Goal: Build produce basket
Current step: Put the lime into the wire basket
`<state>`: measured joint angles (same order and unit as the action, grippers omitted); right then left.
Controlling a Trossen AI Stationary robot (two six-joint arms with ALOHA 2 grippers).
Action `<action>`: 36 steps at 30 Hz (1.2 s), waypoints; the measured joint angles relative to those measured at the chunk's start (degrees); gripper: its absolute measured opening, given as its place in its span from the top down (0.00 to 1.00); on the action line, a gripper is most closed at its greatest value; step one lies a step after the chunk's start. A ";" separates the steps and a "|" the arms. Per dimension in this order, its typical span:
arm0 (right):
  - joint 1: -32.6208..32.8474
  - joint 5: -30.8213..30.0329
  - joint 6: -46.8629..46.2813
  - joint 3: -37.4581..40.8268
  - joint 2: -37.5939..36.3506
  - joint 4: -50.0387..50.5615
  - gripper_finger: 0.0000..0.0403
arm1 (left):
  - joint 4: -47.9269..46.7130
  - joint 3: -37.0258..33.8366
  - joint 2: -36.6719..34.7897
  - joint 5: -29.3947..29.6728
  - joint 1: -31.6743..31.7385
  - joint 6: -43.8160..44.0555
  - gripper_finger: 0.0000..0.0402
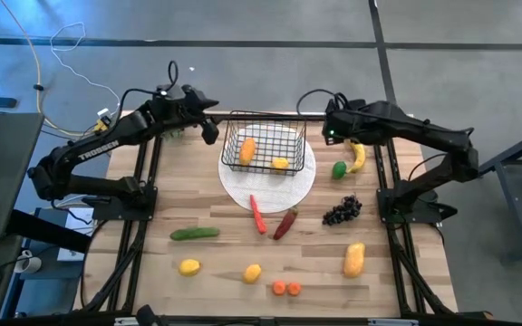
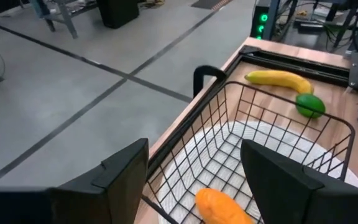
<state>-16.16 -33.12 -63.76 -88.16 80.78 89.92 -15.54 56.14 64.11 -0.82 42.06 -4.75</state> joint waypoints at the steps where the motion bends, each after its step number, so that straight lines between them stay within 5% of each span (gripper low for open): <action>1: 0.00 0.70 -0.96 1.94 -0.33 0.08 0.26 | -0.32 0.00 0.06 0.00 0.00 -0.02 0.39; 22: 0.15 13.07 -21.18 22.36 -3.97 -12.91 0.26 | -0.20 0.00 0.07 -0.03 -0.02 -1.03 0.39; 36: -1.79 15.24 -24.93 39.11 -3.97 -36.11 0.26 | -0.18 0.00 0.07 -0.03 -0.04 -1.01 0.39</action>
<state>-17.95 -17.89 -88.69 -49.05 76.82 53.81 -15.73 56.14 64.18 -0.84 42.02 -5.76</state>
